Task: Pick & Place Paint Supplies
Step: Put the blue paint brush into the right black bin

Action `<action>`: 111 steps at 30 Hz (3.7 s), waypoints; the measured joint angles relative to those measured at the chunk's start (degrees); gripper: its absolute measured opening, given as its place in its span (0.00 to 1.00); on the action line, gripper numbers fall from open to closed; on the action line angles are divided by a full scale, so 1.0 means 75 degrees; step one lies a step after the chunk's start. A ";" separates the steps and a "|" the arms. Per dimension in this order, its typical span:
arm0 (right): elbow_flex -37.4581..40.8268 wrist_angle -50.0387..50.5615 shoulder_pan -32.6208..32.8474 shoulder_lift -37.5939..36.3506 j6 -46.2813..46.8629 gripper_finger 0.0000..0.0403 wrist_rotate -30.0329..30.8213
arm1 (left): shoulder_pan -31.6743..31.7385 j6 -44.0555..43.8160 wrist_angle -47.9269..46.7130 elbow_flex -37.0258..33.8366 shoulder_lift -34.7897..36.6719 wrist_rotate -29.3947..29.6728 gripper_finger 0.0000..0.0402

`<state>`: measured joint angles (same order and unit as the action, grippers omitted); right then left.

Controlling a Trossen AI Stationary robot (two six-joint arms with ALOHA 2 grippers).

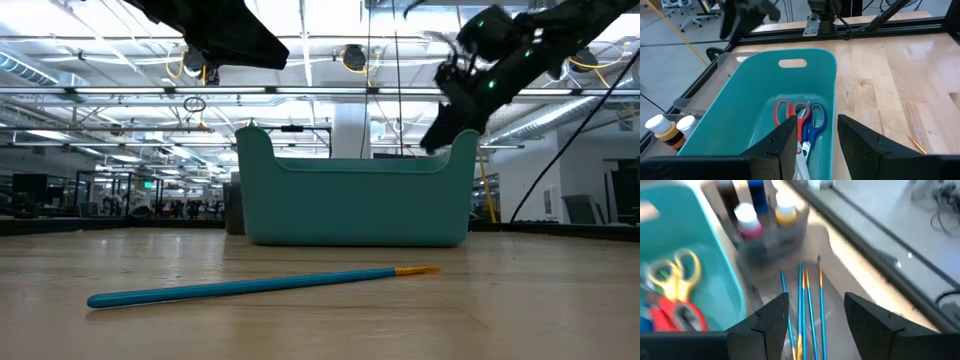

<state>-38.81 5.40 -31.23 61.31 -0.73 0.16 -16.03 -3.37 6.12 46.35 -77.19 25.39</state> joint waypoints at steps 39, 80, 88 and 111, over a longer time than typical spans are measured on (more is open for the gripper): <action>-0.1315 -0.3747 0.7857 0.5652 0.1395 0.40 0.1172 | -0.0009 -0.0834 0.0599 0.0000 -0.0003 -0.0254 0.37; -0.1418 -0.2850 0.7721 0.6172 0.1176 0.00 0.1405 | -0.0009 -0.1283 0.0593 0.0000 -0.0003 -0.0262 0.37; -0.1376 -0.2980 0.7730 0.5775 0.1150 0.00 0.1372 | -0.0009 -0.1278 0.0593 0.0000 -0.0003 -0.0262 0.37; -0.1162 -0.2681 0.8358 0.4118 0.1696 0.00 0.2166 | -0.0032 -0.0968 -0.0304 -0.0208 0.1318 -0.0796 0.37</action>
<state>-47.53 -14.70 31.45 92.20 11.99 16.40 -16.27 -10.63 3.84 44.79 -67.30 19.41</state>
